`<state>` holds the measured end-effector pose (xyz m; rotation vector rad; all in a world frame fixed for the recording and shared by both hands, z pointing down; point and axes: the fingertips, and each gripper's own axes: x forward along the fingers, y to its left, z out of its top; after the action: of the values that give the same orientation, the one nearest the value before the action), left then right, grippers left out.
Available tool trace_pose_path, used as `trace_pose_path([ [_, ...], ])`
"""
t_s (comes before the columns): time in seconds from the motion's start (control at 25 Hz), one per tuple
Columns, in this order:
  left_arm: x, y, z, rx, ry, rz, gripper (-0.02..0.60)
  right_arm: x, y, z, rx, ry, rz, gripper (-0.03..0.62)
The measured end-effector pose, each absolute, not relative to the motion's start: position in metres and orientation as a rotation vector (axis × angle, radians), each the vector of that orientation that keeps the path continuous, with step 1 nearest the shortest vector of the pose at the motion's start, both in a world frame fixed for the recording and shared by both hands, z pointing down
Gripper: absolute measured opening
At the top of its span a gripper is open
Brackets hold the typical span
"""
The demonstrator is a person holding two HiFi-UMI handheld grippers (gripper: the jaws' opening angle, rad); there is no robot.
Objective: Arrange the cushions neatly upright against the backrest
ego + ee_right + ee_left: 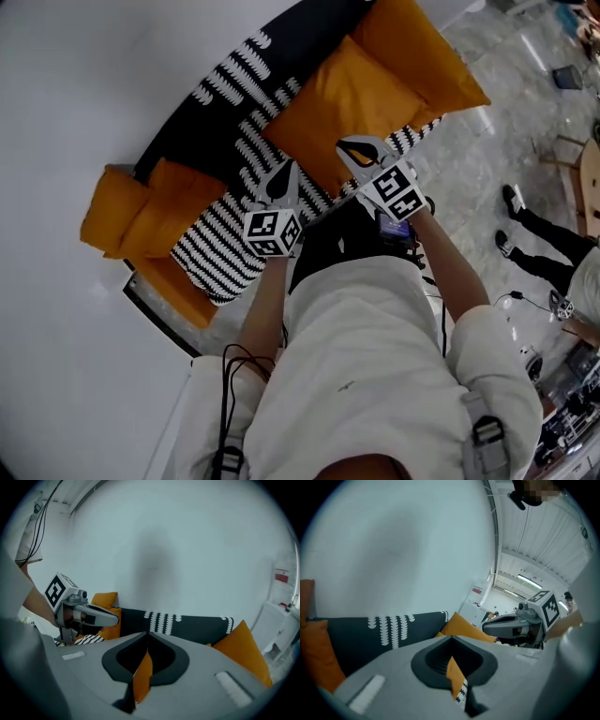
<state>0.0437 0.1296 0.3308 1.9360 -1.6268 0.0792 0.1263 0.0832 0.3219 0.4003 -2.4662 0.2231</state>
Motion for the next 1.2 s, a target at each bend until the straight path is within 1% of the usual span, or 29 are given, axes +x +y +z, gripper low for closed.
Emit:
trace_pose_path([
  [0.2,0.064,0.125,0.343,1.97,-1.522,0.056,0.002,0.161,0.071,0.341,0.474,-2.39,0.276,0.044],
  [0.44,0.098,0.095,0.344,1.974,-1.432,0.094,0.011,0.204,0.013,0.348,0.507,-2.363,0.299,0.066],
  [0.56,0.105,0.093,0.372,1.915,-1.429,0.06,0.012,0.218,-0.004,0.373,0.484,-2.335,0.302,0.074],
  [0.72,0.107,0.07,0.419,1.795,-1.433,0.029,0.032,0.229,-0.042,0.418,0.41,-2.268,0.316,0.098],
  [0.84,0.104,0.049,0.446,1.688,-1.433,-0.019,0.054,0.232,-0.075,0.445,0.341,-2.218,0.317,0.124],
  [1.0,0.096,0.051,0.474,1.53,-1.414,-0.159,0.08,0.231,-0.103,0.473,0.279,-2.136,0.254,0.133],
  [1.04,0.093,0.052,0.484,1.495,-1.414,-0.171,0.099,0.231,-0.11,0.483,0.268,-2.113,0.249,0.142],
  [1.08,0.09,0.054,0.494,1.467,-1.414,-0.168,0.104,0.232,-0.117,0.494,0.259,-2.092,0.248,0.158],
  [1.16,0.085,0.058,0.511,1.425,-1.417,-0.147,0.149,0.231,-0.132,0.515,0.241,-2.06,0.254,0.175],
  [1.2,0.082,0.06,0.517,1.405,-1.419,-0.141,0.155,0.23,-0.138,0.523,0.233,-2.048,0.259,0.185],
])
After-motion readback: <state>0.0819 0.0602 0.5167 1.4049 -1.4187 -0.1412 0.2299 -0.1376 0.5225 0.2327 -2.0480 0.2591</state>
